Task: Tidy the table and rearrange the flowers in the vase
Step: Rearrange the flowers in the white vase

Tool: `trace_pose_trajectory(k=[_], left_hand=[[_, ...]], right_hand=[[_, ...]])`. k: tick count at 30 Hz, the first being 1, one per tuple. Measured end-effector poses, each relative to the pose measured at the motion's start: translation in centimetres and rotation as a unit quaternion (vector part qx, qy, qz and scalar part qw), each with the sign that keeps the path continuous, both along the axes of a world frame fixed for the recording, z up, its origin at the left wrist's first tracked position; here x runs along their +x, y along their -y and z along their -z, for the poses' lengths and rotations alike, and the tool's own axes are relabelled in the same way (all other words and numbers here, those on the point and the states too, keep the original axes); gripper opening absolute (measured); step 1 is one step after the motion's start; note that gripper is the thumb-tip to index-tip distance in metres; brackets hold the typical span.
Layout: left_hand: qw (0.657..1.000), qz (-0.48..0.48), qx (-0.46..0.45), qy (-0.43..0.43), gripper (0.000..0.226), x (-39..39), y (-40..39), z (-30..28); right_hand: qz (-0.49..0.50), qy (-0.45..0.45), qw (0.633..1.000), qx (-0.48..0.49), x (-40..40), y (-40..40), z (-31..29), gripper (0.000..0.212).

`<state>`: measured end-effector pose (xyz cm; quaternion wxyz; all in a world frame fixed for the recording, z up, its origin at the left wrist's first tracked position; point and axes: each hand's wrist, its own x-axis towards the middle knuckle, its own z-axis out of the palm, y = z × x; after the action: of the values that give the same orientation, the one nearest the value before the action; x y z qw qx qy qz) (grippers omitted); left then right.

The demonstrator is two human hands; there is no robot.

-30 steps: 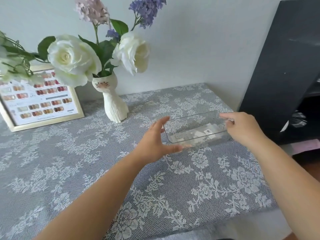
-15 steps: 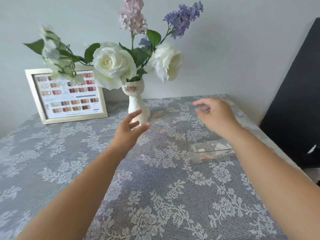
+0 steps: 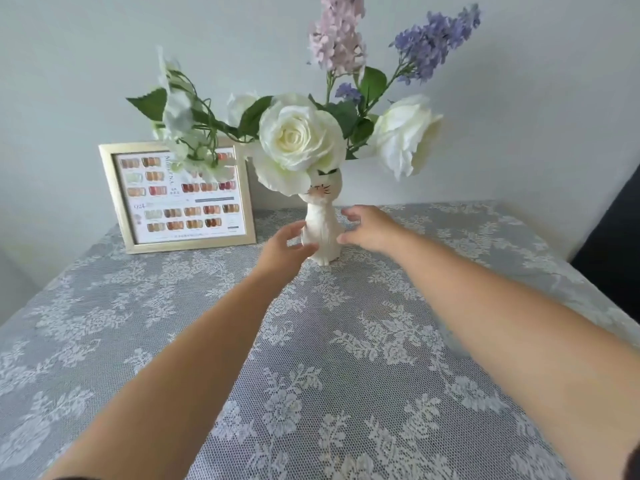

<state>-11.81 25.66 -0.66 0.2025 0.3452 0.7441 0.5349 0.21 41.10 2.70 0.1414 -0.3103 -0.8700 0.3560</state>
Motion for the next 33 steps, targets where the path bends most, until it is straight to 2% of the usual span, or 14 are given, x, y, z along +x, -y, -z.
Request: trace_pose_trajectory(k=[8,33], left_hand=[[1.000,-0.003,0.005,-0.004,0.050,-2.1,-1.5,1.1],[0.999,-0.021,0.016,-0.032,0.049,-6.7,-9.3,1.5]], right_hand=[[-0.029,-0.054,0.998,0.002,-2.3,-0.8,1.6,0.063],[0.002,-0.054,0.999,-0.008,-6.8,-7.5,2.1,0.057]])
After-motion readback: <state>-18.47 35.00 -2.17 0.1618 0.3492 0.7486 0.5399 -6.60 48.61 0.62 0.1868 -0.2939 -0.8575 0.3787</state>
